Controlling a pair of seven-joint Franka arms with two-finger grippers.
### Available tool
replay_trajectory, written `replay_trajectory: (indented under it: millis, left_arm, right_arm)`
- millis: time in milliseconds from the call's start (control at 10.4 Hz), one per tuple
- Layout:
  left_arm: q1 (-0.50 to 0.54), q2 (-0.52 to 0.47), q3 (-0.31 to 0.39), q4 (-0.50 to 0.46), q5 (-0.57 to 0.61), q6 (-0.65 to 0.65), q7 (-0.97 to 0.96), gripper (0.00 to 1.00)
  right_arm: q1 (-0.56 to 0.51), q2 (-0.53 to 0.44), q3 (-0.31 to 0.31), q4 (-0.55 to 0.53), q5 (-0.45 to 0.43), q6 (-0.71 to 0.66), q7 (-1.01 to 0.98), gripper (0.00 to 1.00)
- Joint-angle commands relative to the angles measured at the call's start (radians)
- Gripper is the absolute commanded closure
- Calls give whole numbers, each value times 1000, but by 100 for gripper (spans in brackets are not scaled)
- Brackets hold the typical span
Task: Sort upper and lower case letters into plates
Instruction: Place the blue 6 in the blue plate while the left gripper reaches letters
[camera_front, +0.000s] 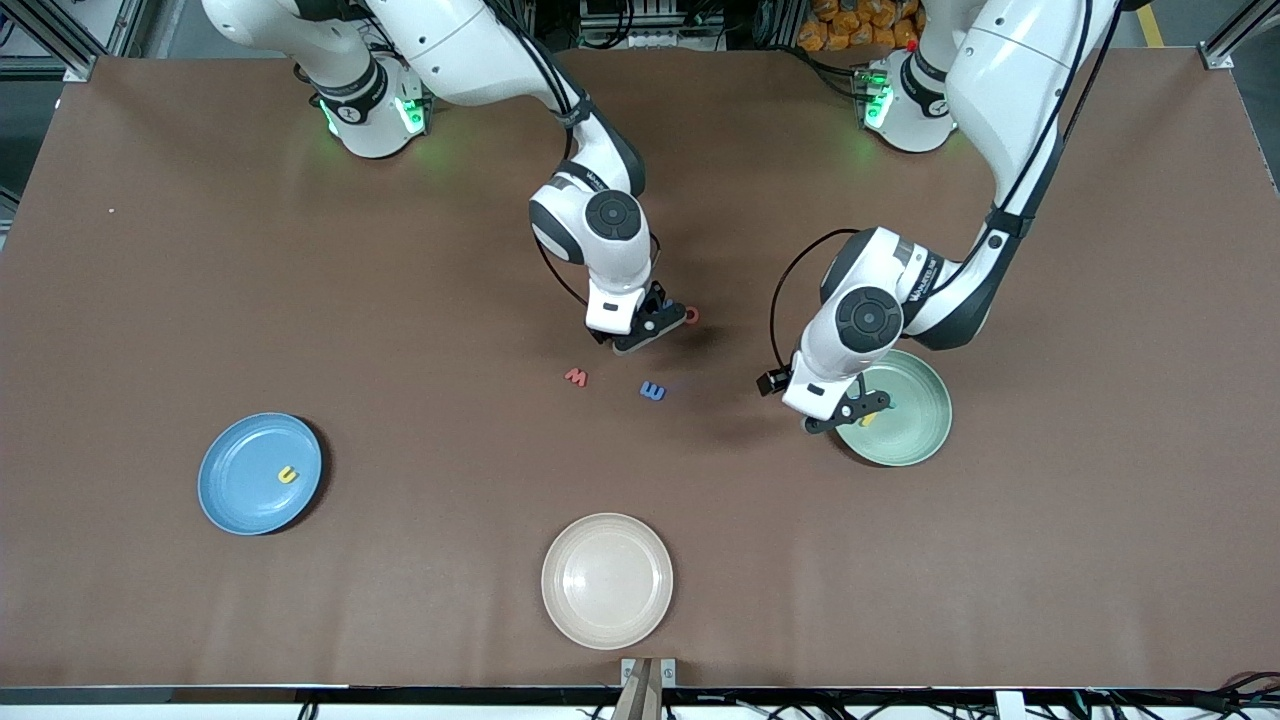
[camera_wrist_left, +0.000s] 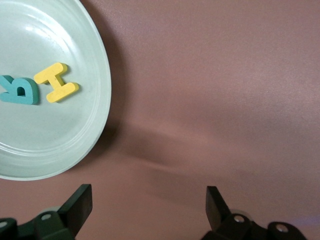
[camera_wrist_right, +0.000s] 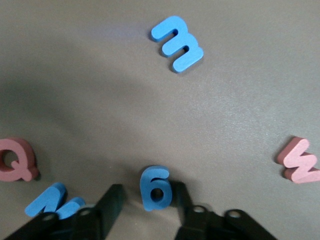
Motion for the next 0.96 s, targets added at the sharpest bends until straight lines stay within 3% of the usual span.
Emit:
replay_trajectory:
  millis: [0, 481, 866]
  left_arm:
    - [-10, 6, 3, 17, 9, -19, -32, 0]
    - [-39, 17, 2, 47, 9, -19, -86, 0]
    - [-224, 34, 3, 95, 9, -19, -322, 0]
  right_arm:
    - [-36, -26, 10, -13, 18, -15, -10, 100]
    - [-207, -115, 1, -4, 18, -84, -10, 100]
    - [-550, -138, -2, 27, 7, -187, -57, 100]
